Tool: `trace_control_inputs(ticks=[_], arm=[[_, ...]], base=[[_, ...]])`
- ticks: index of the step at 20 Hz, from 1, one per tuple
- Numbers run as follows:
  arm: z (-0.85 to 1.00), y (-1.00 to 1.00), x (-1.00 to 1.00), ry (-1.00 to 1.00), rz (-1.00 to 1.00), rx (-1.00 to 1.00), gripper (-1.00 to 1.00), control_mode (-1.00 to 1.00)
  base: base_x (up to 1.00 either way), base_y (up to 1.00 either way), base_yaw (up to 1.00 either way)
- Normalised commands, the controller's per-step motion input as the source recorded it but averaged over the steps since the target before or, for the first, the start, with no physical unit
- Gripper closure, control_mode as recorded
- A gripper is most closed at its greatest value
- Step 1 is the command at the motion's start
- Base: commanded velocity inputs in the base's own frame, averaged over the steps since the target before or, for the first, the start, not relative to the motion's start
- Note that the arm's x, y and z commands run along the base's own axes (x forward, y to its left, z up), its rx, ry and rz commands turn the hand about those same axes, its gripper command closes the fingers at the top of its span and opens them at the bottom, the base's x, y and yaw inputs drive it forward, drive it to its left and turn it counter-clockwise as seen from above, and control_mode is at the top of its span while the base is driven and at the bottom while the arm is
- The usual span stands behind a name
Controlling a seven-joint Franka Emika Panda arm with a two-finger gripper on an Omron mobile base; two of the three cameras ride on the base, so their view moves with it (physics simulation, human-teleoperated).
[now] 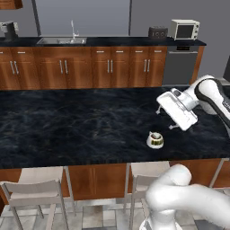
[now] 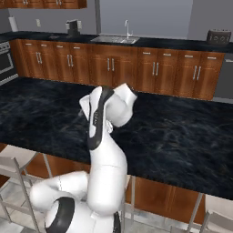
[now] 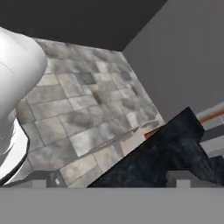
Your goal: Pick up the marshmallow and place it in the cup of hot chocolate on the dining counter.
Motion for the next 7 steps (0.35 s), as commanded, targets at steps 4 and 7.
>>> trace_control_inputs(ticks=[4, 7], arm=[[0.68, 0.34, -0.51, -0.41, -0.19, -0.14, -1.0, -1.0], [0.68, 0.17, -0.65, -0.4, -0.17, -0.08, -1.0, -1.0]], base=[[0.0, 0.0, 0.0], [0.0, 0.0, 0.0]])
